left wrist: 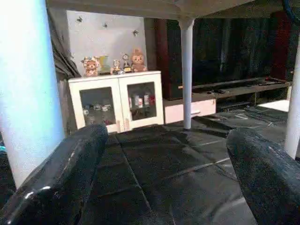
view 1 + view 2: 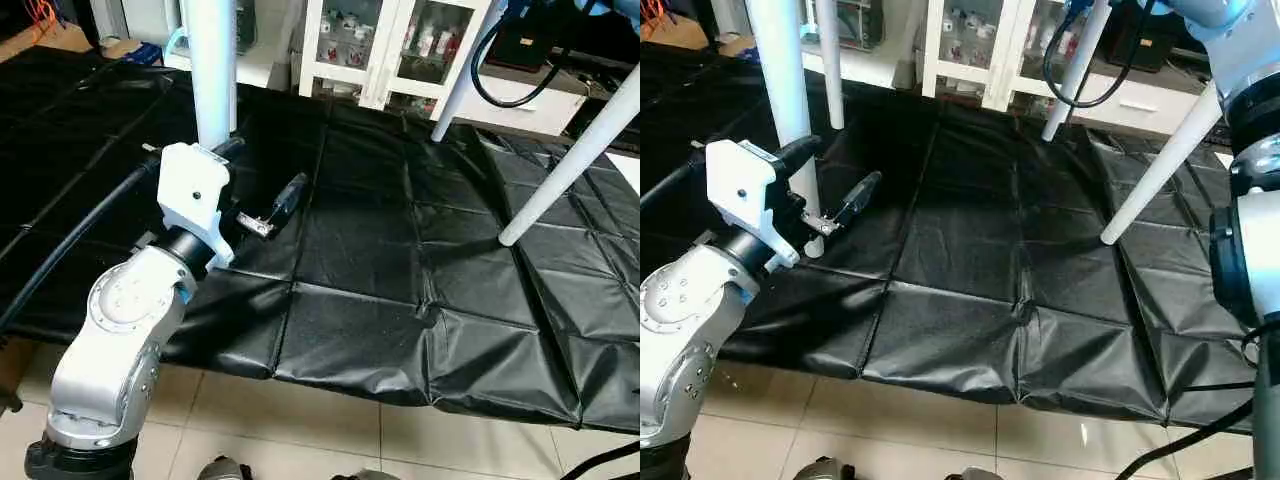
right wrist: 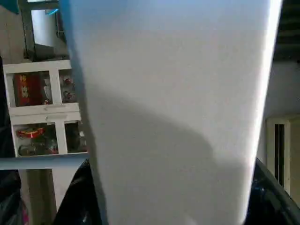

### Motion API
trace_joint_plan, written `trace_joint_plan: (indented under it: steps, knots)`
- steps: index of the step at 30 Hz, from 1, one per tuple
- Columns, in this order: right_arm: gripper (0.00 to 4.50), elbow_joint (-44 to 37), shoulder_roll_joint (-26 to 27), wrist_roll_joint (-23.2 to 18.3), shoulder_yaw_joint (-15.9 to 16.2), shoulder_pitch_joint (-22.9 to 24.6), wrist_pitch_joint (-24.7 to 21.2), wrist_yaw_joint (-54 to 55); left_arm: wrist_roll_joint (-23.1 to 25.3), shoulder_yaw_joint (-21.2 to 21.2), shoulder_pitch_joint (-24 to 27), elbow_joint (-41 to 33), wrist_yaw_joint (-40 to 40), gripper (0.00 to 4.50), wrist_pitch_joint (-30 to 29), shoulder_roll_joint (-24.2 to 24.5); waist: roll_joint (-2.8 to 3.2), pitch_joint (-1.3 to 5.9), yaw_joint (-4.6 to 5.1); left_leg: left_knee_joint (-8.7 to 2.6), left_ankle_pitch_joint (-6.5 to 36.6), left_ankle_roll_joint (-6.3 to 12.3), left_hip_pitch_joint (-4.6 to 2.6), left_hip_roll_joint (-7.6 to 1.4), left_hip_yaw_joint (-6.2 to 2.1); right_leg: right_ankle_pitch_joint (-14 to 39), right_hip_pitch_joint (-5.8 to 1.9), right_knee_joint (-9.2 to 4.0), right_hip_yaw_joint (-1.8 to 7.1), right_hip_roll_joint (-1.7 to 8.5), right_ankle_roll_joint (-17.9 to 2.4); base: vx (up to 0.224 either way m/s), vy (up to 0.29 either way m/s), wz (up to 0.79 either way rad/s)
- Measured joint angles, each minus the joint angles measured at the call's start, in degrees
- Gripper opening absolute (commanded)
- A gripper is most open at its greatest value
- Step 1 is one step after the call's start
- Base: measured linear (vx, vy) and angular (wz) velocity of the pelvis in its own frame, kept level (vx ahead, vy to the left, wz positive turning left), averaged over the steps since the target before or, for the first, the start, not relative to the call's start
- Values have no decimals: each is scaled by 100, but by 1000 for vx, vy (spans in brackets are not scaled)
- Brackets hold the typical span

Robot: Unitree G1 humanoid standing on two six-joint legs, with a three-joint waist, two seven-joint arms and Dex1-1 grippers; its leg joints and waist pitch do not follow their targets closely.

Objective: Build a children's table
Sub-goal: Flip table

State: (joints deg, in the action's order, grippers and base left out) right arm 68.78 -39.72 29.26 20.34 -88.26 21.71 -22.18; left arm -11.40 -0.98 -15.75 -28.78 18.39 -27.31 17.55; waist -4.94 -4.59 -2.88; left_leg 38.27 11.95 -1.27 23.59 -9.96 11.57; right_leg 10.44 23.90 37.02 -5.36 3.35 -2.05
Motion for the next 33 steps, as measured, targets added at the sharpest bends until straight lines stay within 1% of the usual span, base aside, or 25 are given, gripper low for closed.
trace_joint_plan:
  steps: [3, 4, 6, 7, 9, 10, 11, 14, 15, 16, 17, 19, 20, 21, 22, 24, 25, 26, 28, 31, 33]
  knots:
    - [191, 9, 25, -12, -24, 2, -13, -23, -1, -2, -1, -5, 0, 450, -7, -3, 0, 0, 5, 0, 0, 0, -3, 0, 0, 0, -3, 0, 0, 0, 0, 0, 0, 0]
    - [226, 8, 45, -29, -55, 4, -3, -58, -2, -2, -2, -9, -1, 450, -18, -8, -1, 0, 13, 0, 0, 0, -6, 0, -1, 0, -4, 1, 0, 0, 0, 0, 0, 0]
    - [261, -19, 114, -266, -273, 55, 70, -287, -11, -1, -2, -19, -7, 450, -54, -13, -9, 4, 50, -1, 0, 0, -16, 0, -2, 0, -12, 3, 0, 0, 1, 0, 0, 0]
    - [264, -26, 189, -513, -461, 110, 114, -396, -13, -1, -2, -20, -10, 450, -77, -22, -10, 3, 89, 0, 0, 0, -24, -1, -3, 0, -18, 4, 0, 0, 2, 0, 0, 0]
    - [285, -117, 245, -774, -650, 234, 169, -441, -15, -4, -9, -22, -10, 450, -104, -35, -6, 1, 116, -1, 0, 0, -23, -1, -2, -1, -14, 4, 0, 0, 1, 0, 0, 0]
    - [285, -123, 243, -854, -680, 259, 189, -454, -15, -4, -9, -23, -12, 450, -105, -36, -6, 1, 116, -2, 0, -1, -26, -1, -3, -2, -14, 8, -1, 0, 0, 0, 0, 0]
    - [305, -136, 245, -898, -712, 281, 208, -457, -16, -4, -9, -26, -12, 450, -105, -36, -6, 1, 113, -3, 0, -1, -26, -1, -3, -2, -14, 9, -1, 0, 0, 0, 0, 0]
    - [316, -247, 257, -1051, -773, 342, 262, -466, -16, -3, -9, -29, -13, 450, -106, -35, 4, -6, 109, -7, 0, -1, -22, -1, -2, -2, -7, 8, -1, 0, 0, 0, 0, 0]
    - [336, -280, 256, -1072, -794, 342, 263, -470, -17, -3, -9, -28, -13, 450, -106, -35, 5, -6, 109, -8, 0, -1, -21, -1, -2, -2, -5, 9, -1, -1, 0, 0, 0, 0]
    - [336, -288, 258, -1074, -802, 342, 263, -477, -17, -3, -10, -28, -13, 450, -106, -34, 5, -6, 109, -8, 0, -1, -21, -2, -2, -1, -5, 8, -1, -3, 0, 0, 0, 0]
    - [354, -301, 257, -1084, -824, 342, 263, -506, -17, -3, -10, -28, -13, 450, -106, -34, 6, -7, 108, -8, 0, -1, -19, -2, -2, -1, -3, 8, -1, -3, 0, 0, 0, 0]
    - [359, -355, 255, -1110, -889, 356, 283, -528, -19, -2, -22, -28, -13, 450, -106, -37, 6, -7, 110, -8, 0, -1, -16, -2, -1, -1, 0, 7, 0, -3, 0, 0, 0, 0]
    - [368, -424, 255, -1185, -976, 418, 311, -553, -21, -2, -33, -30, -13, 450, -107, -51, 6, -7, 107, -8, 0, -1, -16, -2, -1, -1, -1, 5, 0, -3, 0, 0, 0, 0]
    - [391, -498, 258, -1281, -1050, 489, 365, -576, -21, -1, -36, -32, -13, 450, -108, -58, 7, -8, 103, -8, 0, 0, -15, -2, -1, -1, 0, 6, 0, -3, 0, 0, 0, 0]
    - [398, -706, 259, -1542, -1220, 674, 418, -697, -23, 2, -35, -54, -16, 450, -112, -67, 5, -8, 95, -9, -1, 0, -12, -2, 1, -1, 2, 4, 0, -2, 0, 0, 0, 0]
    - [401, -1072, 273, -1960, -1457, 968, 516, -930, -27, 14, -12, -116, -39, 450, -116, -76, 5, -8, 89, -10, -2, 2, -12, -3, 1, 0, 1, 4, 0, -2, 0, 0, 0, 0]
    - [419, -1328, 289, -2214, -1569, 1149, 559, -1085, -31, 28, 10, -139, -54, 450, -116, -78, 6, -8, 90, -13, -8, 15, -12, -3, 2, 0, 3, 4, 1, -3, 0, 0, 0, 0]
    - [419, -1545, 295, -2390, -1624, 1312, 596, -1179, -35, 43, 29, -142, -60, 450, -117, -80, 6, -8, 87, -13, -13, 25, -12, -3, 2, 0, 4, 4, 0, -3, 0, 0, 0, 0]
    - [442, -2145, 298, -2747, -1772, 1811, 802, -1295, -69, 78, 91, -135, -80, 450, -117, -86, 12, -8, 77, -15, -14, 32, -17, -3, 4, 1, 1, 5, 1, -3, 0, 0, 0, 0]
    - [448, -2590, 295, -2775, -1771, 2184, 933, -1260, -71, 117, 87, -119, -120, 450, -117, -84, 24, -9, 75, -15, -18, 33, -36, -3, 5, -3, -15, 8, 1, -3, -5, 0, 0, 0]
    - [448, -2740, 290, -2744, -1770, 2247, 904, -1186, -75, 117, 29, -83, -119, 450, -121, -87, 49, -18, 74, -14, -17, 32, -51, -3, 5, -6, -29, 6, 1, -3, -9, 0, 0, 0]
